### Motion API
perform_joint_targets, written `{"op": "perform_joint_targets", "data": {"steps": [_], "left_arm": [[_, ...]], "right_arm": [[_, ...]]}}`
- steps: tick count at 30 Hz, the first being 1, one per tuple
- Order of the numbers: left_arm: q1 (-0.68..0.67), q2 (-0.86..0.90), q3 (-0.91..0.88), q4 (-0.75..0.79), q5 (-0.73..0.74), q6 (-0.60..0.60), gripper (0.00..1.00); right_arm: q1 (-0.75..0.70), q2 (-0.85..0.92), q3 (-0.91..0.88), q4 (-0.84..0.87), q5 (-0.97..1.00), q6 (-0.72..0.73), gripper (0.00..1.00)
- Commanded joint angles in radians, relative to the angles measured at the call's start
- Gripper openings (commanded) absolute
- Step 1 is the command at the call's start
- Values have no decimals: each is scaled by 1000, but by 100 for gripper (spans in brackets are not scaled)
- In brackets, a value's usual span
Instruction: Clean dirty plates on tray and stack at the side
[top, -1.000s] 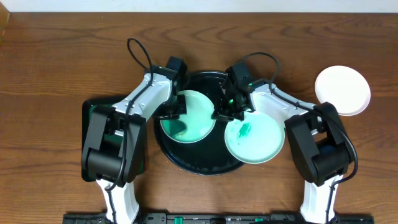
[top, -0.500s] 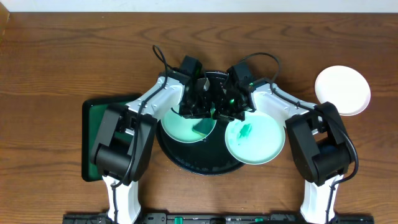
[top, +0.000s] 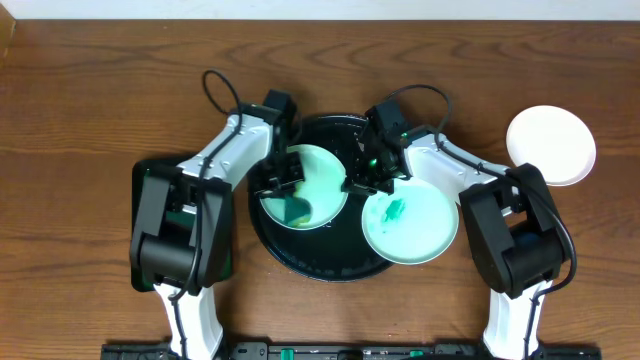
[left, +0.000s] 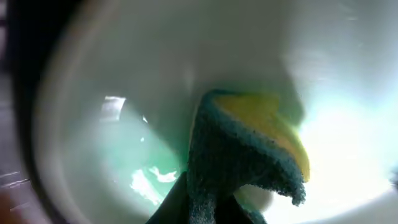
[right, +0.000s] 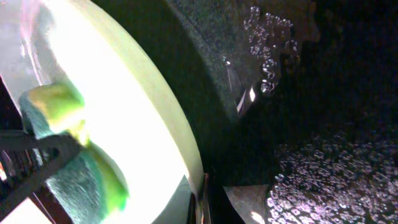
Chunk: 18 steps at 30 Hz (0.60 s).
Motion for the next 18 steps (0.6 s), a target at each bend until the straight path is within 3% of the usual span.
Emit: {"op": "perform_joint_targets", "data": {"steps": [1,11,15,18], "left_arm": [[39,77,-57,-50,-303,-58,7],[36,-11,45,-147,-348,-64,7],[35,-63,69,-154,-255,34,7],[35,-115,76,-156,-222,37,7]], "right_arm": [[-25,61,-37,-23,119,24,1],[-29,61,-37,-24,119,17,1],[-29,61,-37,-23,119,17,1],[-29,61,-37,-24,119,17,1]]}}
